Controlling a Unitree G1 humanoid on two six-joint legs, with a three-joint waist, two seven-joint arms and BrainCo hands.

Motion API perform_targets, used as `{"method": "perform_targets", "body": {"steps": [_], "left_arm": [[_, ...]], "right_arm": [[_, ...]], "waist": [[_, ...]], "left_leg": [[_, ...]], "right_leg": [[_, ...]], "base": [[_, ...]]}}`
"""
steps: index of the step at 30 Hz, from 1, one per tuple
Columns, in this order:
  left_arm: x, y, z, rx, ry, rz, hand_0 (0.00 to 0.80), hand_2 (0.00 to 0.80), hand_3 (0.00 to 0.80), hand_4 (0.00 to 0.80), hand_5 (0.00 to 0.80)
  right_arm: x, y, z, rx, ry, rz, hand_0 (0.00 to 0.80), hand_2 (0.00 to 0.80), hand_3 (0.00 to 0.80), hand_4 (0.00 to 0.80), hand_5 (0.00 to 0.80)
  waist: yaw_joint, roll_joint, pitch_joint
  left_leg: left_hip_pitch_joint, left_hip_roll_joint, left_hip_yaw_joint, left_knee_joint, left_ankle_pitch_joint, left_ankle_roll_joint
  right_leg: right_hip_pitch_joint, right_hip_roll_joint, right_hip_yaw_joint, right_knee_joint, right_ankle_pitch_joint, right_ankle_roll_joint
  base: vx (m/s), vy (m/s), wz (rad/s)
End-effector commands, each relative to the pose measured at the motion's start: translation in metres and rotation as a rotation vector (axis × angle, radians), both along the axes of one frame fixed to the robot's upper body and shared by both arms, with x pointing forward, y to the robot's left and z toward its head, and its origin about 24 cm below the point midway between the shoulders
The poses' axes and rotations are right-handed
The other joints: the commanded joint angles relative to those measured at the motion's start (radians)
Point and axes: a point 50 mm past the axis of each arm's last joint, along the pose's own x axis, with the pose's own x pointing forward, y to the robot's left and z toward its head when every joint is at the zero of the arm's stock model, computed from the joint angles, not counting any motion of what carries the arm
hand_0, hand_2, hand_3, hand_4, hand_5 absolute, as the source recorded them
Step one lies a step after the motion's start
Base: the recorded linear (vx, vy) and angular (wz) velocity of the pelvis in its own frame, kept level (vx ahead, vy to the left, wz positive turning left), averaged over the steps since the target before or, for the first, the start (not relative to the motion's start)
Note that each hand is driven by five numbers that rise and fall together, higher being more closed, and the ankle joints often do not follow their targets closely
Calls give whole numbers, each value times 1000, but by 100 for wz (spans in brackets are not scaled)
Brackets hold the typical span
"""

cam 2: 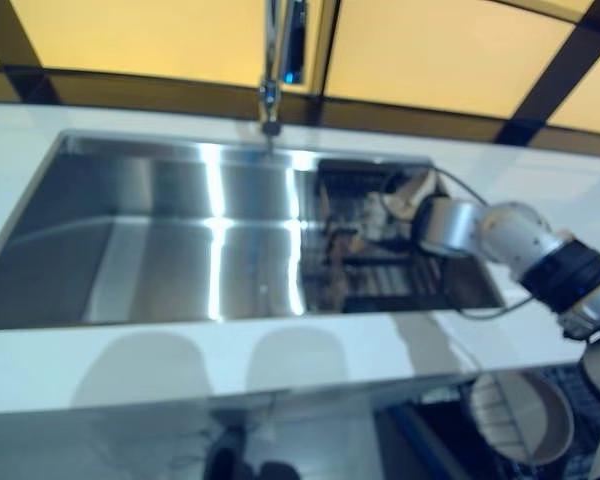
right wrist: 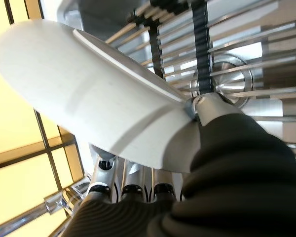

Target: Take plates into dishwasher

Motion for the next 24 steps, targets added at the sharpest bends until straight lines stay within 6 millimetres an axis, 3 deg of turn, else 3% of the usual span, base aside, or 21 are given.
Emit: {"method": "perform_targets", "body": {"steps": [1,12,24], "left_arm": [[-5,-1,-3,12,53,1,0,0,0,0,0],[-8,-3,-4,14,62,-3,0,0,0,0,0],[-23,-4,-8,12,106,-18,0,0,0,0,0]], "right_arm": [[2,-20,19,36,-95,-73,800,800,800,800,800],[6,-30,29,160,-139,-114,800,800,800,800,800],[2,-62,63,579,-236,-178,800,800,800,800,800]], "waist": [[16,-10,-29],[10,-7,-56],[-7,-1,-113]], "left_leg": [[61,-4,36,-4,-65,1],[78,-5,44,-4,-71,3],[121,-10,50,-4,-94,11]], "right_leg": [[-32,-1,12,-1,63,30],[-16,-1,12,-1,57,30],[15,-5,32,-1,47,34]], "base": [[0,0,0],[3,5,-2],[55,22,-2]]}}
